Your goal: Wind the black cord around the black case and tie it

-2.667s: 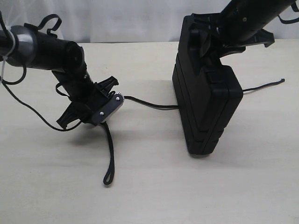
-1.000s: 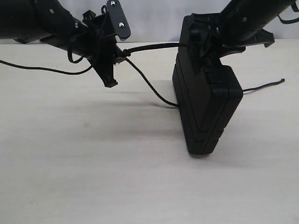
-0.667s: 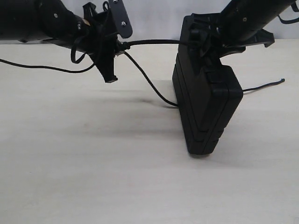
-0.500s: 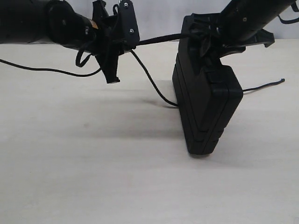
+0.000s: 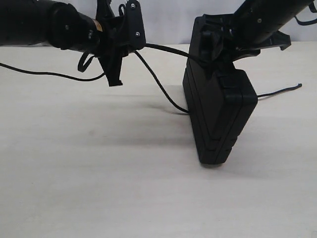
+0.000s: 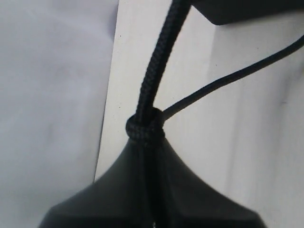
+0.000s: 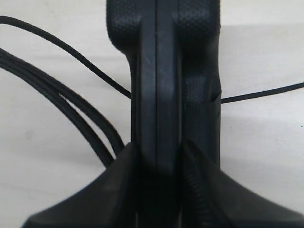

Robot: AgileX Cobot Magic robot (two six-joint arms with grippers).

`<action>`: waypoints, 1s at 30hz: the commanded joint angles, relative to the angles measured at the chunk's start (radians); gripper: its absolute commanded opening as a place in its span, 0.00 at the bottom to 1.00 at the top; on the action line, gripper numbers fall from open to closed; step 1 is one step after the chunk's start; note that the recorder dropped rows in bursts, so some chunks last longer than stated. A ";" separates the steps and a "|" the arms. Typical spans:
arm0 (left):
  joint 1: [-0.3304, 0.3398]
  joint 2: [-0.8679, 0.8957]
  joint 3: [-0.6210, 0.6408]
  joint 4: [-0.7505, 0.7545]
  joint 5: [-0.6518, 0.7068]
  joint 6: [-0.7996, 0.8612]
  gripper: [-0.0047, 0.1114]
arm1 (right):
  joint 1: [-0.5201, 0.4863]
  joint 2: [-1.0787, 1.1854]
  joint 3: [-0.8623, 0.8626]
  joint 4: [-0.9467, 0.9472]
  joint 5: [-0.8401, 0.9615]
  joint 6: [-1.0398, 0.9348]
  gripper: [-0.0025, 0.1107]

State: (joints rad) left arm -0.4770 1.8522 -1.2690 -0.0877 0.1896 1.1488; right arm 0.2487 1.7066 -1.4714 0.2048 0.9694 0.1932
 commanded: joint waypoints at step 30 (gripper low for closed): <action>0.023 0.055 -0.001 0.038 -0.166 -0.185 0.04 | -0.003 -0.011 0.000 0.022 -0.004 -0.003 0.06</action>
State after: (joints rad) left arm -0.4629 1.9025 -1.2690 -0.0383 0.0569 0.9759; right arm 0.2487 1.7066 -1.4714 0.2048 0.9694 0.1932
